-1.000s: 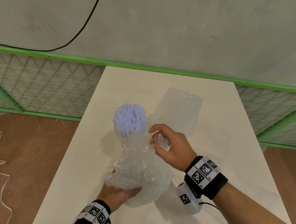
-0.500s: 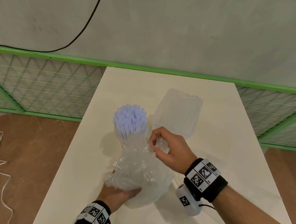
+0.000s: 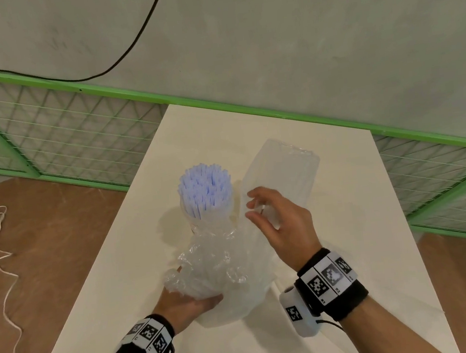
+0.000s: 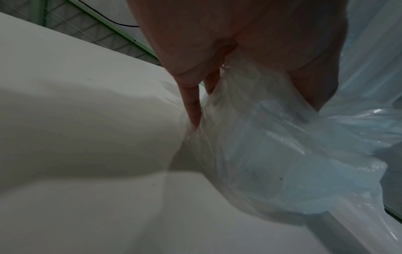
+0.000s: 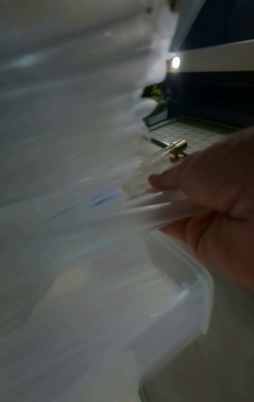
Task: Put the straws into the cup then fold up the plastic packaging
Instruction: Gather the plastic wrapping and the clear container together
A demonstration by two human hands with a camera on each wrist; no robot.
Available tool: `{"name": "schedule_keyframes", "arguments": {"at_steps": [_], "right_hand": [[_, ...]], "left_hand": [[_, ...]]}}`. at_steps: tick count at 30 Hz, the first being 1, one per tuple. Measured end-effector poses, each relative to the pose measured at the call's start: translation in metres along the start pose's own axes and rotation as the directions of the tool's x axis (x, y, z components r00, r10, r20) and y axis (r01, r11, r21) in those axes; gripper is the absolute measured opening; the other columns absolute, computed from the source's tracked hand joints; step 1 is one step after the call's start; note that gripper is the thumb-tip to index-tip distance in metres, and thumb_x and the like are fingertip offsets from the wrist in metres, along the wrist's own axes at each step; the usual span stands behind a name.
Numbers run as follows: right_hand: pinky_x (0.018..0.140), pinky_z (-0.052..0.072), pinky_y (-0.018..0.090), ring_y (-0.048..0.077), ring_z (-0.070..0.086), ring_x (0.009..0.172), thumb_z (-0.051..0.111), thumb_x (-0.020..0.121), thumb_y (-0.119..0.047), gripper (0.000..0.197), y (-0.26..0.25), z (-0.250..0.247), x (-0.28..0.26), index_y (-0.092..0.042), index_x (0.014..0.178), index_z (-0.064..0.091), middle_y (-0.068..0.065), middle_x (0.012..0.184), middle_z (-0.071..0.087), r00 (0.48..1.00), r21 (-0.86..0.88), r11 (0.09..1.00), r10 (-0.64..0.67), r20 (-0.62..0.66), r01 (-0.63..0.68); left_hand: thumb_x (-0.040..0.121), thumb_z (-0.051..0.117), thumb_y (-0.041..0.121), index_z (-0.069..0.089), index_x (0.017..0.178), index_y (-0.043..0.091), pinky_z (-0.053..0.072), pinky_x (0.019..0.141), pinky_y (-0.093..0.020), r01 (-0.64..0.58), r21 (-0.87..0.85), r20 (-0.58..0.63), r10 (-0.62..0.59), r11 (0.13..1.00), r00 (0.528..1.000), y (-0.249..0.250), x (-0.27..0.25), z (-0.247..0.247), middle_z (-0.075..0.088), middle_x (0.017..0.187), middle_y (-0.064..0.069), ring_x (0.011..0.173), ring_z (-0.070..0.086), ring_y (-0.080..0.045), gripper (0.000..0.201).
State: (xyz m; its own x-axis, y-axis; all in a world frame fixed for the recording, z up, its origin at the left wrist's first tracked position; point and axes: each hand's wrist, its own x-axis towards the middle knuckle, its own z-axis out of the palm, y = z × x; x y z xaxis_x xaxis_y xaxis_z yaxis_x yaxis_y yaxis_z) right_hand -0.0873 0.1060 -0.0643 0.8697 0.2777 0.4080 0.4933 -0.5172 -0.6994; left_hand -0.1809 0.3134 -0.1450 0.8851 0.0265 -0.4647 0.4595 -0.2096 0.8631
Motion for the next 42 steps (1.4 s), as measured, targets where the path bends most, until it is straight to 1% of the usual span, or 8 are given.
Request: {"name": "schedule_keyframes", "arguments": {"at_steps": [7,18,23,27,31,34,37,42], "right_hand": [[0.078,0.058,0.048,0.015,0.073,0.083,0.061,0.095,-0.008,0.021,-0.011,-0.021,0.014,-0.018,0.113,0.062,-0.004,0.097,0.068,0.976,0.181,0.982,0.085,-0.202,-0.048],[0.069,0.06,0.045,0.025,0.072,0.07,0.067,0.089,0.002,0.029,-0.051,-0.11,0.064,-0.006,0.112,0.052,0.017,0.092,0.067,0.876,0.291,0.941,-0.011,-0.482,0.171],[0.074,0.059,0.041,0.02,0.069,0.077,0.063,0.094,-0.004,0.033,-0.053,-0.142,0.092,-0.002,0.12,0.043,0.008,0.093,0.063,0.814,0.238,0.929,-0.102,-0.572,0.283],[0.074,0.059,0.046,0.026,0.072,0.076,0.064,0.092,-0.006,0.029,0.006,-0.114,0.105,-0.009,0.119,0.053,0.007,0.094,0.067,0.923,0.229,0.971,0.025,-0.384,0.069],[0.102,0.047,0.043,0.009,0.063,0.11,0.069,0.09,-0.023,0.031,0.06,-0.079,0.093,-0.023,0.121,0.064,-0.007,0.116,0.069,0.995,-0.15,0.986,0.067,-0.078,-0.078],[0.116,0.025,0.045,0.022,0.027,0.146,0.056,0.098,-0.032,0.047,0.078,-0.064,0.086,-0.029,0.144,0.045,-0.008,0.15,0.045,0.97,-0.431,0.901,0.142,0.199,-0.043],[0.119,0.008,0.05,0.022,-0.005,0.151,0.036,0.103,-0.044,0.055,0.084,-0.062,0.087,-0.035,0.154,0.017,-0.016,0.162,0.01,0.899,-0.63,0.776,0.25,0.358,0.035],[0.117,0.004,0.053,0.022,-0.012,0.15,0.038,0.084,-0.077,0.087,0.078,-0.064,0.094,-0.036,0.154,0.007,-0.016,0.163,-0.009,0.907,-0.683,0.729,0.256,0.335,0.046]], "left_hand": [[0.067,0.087,0.013,0.057,0.1,0.033,0.041,0.063,0.004,0.008,0.013,0.008,-0.008,1.0,1.0,-0.002,0.002,0.0,0.07,0.084,0.017,0.075,0.059,0.024,0.049],[0.045,0.091,0.05,0.054,0.104,0.039,0.039,0.069,0.002,0.031,0.01,0.013,-0.031,0.999,0.999,-0.006,0.004,-0.001,0.065,0.097,0.02,0.081,0.057,0.022,0.07],[0.067,0.088,0.024,0.055,0.106,0.035,0.039,0.068,0.001,0.051,0.042,0.007,-0.051,0.998,0.999,-0.01,0.007,-0.001,0.065,0.096,0.019,0.087,0.055,0.014,0.053],[0.069,0.087,0.027,0.057,0.111,0.03,0.039,0.063,0.002,0.065,0.056,0.001,-0.065,0.996,0.998,-0.009,0.006,0.0,0.064,0.093,0.019,0.085,0.054,0.015,0.052],[0.068,0.088,0.021,0.058,0.119,0.023,0.041,0.061,0.003,0.044,0.034,-0.002,-0.044,0.998,0.999,-0.009,0.005,0.0,0.066,0.097,0.014,0.077,0.059,0.019,0.059],[0.068,0.087,0.014,0.057,0.117,0.022,0.041,0.059,0.003,0.046,0.003,-0.013,-0.046,0.999,0.999,-0.007,0.004,0.0,0.065,0.096,0.011,0.073,0.058,0.024,0.058],[0.068,0.088,0.013,0.058,0.106,0.027,0.043,0.061,0.002,0.044,-0.005,-0.01,-0.044,0.999,0.999,-0.005,0.003,0.001,0.066,0.092,0.011,0.072,0.059,0.023,0.05],[0.066,0.088,0.01,0.058,0.108,0.026,0.043,0.06,0.002,0.027,-0.047,-0.013,-0.028,0.999,1.0,-0.006,0.004,0.001,0.066,0.094,0.01,0.074,0.059,0.023,0.054]]}}
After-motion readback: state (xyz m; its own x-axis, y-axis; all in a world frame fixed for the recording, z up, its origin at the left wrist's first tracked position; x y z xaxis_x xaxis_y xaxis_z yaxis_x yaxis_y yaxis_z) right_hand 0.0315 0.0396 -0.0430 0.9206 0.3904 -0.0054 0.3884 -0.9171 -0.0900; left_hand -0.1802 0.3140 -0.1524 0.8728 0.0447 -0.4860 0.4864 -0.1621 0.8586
